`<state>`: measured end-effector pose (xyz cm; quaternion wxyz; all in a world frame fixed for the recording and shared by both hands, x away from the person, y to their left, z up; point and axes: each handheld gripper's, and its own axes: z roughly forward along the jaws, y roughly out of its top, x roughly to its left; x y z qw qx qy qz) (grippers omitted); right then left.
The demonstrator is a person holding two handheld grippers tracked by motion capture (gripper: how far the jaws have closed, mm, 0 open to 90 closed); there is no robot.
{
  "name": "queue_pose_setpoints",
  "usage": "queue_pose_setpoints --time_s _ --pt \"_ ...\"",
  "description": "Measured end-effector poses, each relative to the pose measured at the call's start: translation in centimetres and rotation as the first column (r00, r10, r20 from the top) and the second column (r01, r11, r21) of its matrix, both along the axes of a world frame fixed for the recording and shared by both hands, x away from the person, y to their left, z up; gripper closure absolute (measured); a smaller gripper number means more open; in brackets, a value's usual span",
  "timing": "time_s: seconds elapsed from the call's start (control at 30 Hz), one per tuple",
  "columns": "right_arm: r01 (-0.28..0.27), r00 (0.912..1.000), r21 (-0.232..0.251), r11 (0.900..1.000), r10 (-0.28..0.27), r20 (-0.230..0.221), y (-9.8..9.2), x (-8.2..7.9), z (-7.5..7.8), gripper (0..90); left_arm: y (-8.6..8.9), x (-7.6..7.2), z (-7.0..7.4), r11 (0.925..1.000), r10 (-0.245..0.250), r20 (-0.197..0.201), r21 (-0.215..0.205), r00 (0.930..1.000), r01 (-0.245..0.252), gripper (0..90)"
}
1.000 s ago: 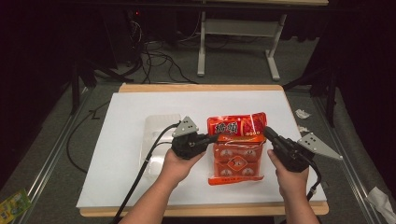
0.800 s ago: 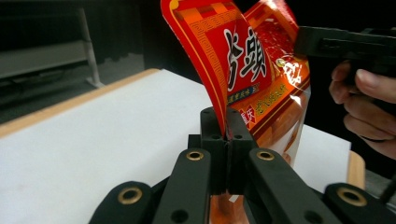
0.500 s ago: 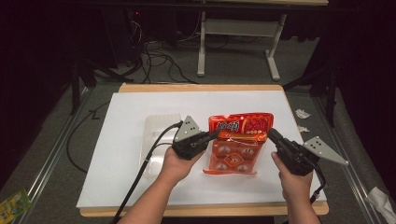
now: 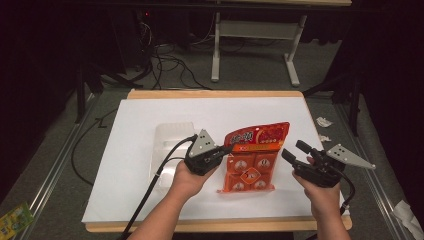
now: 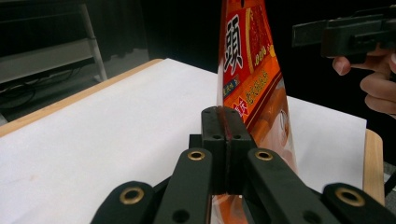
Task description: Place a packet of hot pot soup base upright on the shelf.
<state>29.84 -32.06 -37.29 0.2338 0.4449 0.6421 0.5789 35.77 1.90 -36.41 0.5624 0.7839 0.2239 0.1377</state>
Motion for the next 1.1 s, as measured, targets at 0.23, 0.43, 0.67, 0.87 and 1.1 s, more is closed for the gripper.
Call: queue_pose_setpoints --time_s 0.23,0.43,0.67,0.87,1.1 --pt "-0.082 0.9914 -0.028 0.996 0.079 -0.104 1.3 1.8 -2.4 16.8 0.4 -0.4 -0.1 0.9998 -0.017 0.018 0.01 0.9997 0.017 90.0" --pt "-0.204 0.9624 -0.018 0.979 0.198 -0.187 2.9 3.3 -4.2 16.6 0.6 -0.7 -0.3 0.9995 -0.032 0.022 0.002 0.9993 0.032 90.0" --pt "-0.296 0.9379 -0.009 0.955 0.288 -0.193 3.7 3.7 -4.7 28.7 0.7 -0.8 -0.3 0.9994 -0.035 0.025 0.006 0.9991 0.035 90.0" --pt "-0.316 0.9355 -0.004 0.949 0.31 -0.169 2.9 3.2 -4.7 49.2 0.6 -0.7 -0.3 0.9998 0.001 0.023 0.018 0.9997 -0.001 90.0" --pt "-0.434 0.8922 -0.033 0.9 0.425 -0.154 3.2 2.1 -4.8 65.5 1.2 -0.1 -0.4 0.9984 0.044 -0.001 0.036 0.9991 -0.043 90.0"
